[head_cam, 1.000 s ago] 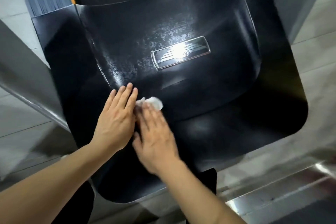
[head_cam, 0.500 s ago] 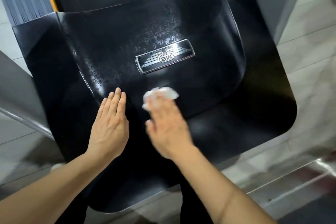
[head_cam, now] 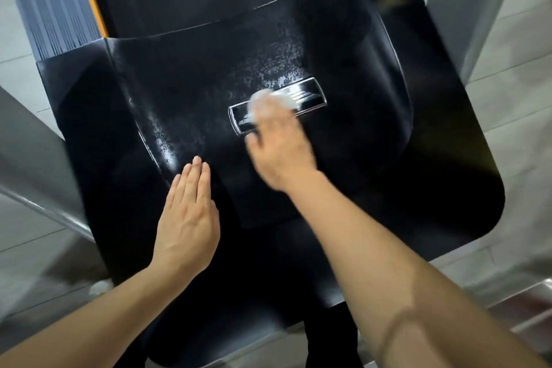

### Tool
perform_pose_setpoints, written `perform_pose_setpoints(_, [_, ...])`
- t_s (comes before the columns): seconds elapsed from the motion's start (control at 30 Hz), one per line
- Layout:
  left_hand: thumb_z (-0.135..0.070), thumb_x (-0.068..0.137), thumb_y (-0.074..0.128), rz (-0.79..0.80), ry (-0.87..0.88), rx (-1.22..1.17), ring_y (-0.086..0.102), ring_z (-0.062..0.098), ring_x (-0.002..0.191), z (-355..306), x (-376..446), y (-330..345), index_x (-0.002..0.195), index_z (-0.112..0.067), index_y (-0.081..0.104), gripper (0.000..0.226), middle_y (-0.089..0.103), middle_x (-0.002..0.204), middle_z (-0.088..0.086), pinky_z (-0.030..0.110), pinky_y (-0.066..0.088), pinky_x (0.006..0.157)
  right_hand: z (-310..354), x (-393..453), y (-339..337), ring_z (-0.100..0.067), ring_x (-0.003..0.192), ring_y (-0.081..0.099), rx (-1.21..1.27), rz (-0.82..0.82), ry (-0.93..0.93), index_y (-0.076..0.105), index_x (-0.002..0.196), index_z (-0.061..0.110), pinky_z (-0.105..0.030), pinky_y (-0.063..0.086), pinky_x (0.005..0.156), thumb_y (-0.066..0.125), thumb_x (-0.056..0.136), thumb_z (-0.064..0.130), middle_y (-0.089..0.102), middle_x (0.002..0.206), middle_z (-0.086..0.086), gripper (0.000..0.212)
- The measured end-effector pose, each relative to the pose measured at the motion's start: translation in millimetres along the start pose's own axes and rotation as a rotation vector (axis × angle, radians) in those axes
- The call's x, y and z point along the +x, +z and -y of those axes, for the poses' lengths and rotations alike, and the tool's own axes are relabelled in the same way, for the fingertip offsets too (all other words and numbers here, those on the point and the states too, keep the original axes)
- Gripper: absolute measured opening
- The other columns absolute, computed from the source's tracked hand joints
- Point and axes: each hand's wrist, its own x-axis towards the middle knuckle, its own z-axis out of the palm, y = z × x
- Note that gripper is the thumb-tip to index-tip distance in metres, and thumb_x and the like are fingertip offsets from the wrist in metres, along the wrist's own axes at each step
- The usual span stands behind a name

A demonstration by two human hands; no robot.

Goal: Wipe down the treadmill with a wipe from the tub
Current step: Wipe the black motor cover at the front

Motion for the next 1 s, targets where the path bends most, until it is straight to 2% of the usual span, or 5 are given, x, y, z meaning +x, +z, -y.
perform_pose_setpoints(0.13, [-0.022,0.1,0.025,-0.014,0.022,0.016,0.012,0.025,0.157,2.4,0.0,0.7,0.158,0.001,0.022,0.063,0.014,0.168,0.015,0.043,0.015,0.127,5.5,14.3,-7.5,-0.024,0.154,0.017,-0.053,0.158,-0.366,0.024,0.159,0.012,-0.039,0.012,0.125,0.036,0.101,0.037,0.02,0.167,-0.007,0.065])
perform_pose_setpoints(0.4, [-0.025,0.099,0.021,-0.01,0.003,-0.002,0.006,0.021,0.157,-4.4,5.1,1.6,0.159,-0.002,0.019,0.065,0.011,0.169,0.011,0.041,0.011,0.128,-105.9,32.1,-35.6,-0.024,0.156,-0.002,-0.167,-0.002,0.382,0.007,0.162,0.01,-0.043,-0.004,0.127,0.015,0.105,0.048,0.002,0.169,-0.011,0.069])
perform_pose_setpoints(0.6, [-0.027,0.1,0.025,-0.007,0.108,-0.038,0.003,0.018,0.158,-28.1,24.0,3.0,0.161,-0.006,0.017,0.065,0.009,0.17,0.008,0.033,0.002,0.128,-54.7,-11.9,-18.8,-0.023,0.156,0.007,-0.171,0.131,-0.168,0.013,0.161,0.011,-0.039,0.002,0.127,0.023,0.103,0.046,0.01,0.169,-0.009,0.069])
perform_pose_setpoints(0.83, [-0.029,0.102,0.03,-0.024,0.206,-0.061,0.008,0.019,0.157,-76.1,45.0,14.6,0.16,-0.006,0.022,0.063,0.013,0.169,0.01,0.04,0.012,0.128,-168.8,-23.6,-63.3,-0.024,0.156,-0.004,-0.316,0.015,0.39,0.007,0.161,0.009,-0.044,-0.005,0.127,0.004,0.1,0.051,0.0,0.169,-0.012,0.074])
perform_pose_setpoints(1.0, [-0.025,0.1,0.037,-0.064,0.234,-0.079,0.017,0.025,0.156,-94.7,64.7,19.4,0.158,-0.003,0.029,0.062,0.021,0.167,0.014,0.043,0.018,0.127,-100.7,-88.5,-33.7,-0.022,0.156,0.008,-0.078,0.122,-0.182,0.021,0.16,0.011,-0.043,0.011,0.127,0.033,0.102,0.044,0.014,0.168,-0.009,0.067])
